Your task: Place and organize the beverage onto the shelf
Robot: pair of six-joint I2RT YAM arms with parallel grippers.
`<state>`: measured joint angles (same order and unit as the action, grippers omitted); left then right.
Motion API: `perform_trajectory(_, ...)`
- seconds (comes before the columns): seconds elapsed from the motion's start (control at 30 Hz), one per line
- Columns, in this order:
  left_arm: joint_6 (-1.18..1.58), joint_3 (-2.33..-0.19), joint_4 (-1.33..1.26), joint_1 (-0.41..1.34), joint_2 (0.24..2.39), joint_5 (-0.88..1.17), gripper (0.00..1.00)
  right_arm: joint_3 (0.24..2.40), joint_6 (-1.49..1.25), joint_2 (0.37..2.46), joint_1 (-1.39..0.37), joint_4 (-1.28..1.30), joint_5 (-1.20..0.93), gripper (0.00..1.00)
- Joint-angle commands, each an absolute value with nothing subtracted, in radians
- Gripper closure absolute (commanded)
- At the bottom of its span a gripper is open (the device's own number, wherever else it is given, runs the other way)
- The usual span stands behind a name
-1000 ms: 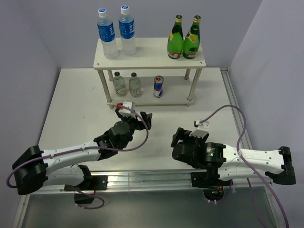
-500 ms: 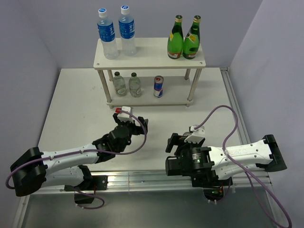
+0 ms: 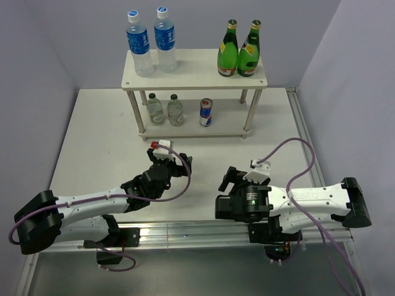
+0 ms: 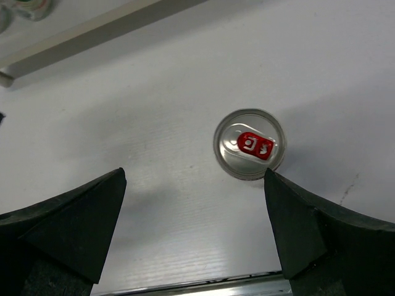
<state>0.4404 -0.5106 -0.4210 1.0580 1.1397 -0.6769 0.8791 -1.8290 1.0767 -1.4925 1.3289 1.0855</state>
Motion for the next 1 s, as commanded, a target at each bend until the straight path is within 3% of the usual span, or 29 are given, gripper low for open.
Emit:
perform_trajectory(0.0, 0.46, -0.5, -0.456, 1.063, 1.121, -0.664, 0.01, 0.85, -1.894, 1.094, -1.448, 1.445, 1.072, 0.0)
perform_trajectory(0.6, 0.477, -0.462, -0.483, 1.065, 1.1, -0.64, 0.01, 0.796, -2.023, 1.195, -1.371, 1.439, 1.029, 0.0)
perform_trajectory(0.97, 0.48, -0.448, -0.495, 1.068, 1.089, -0.637, 0.01, 0.724, -1.982, 1.219, -1.359, 1.264, 1.12, 0.0)
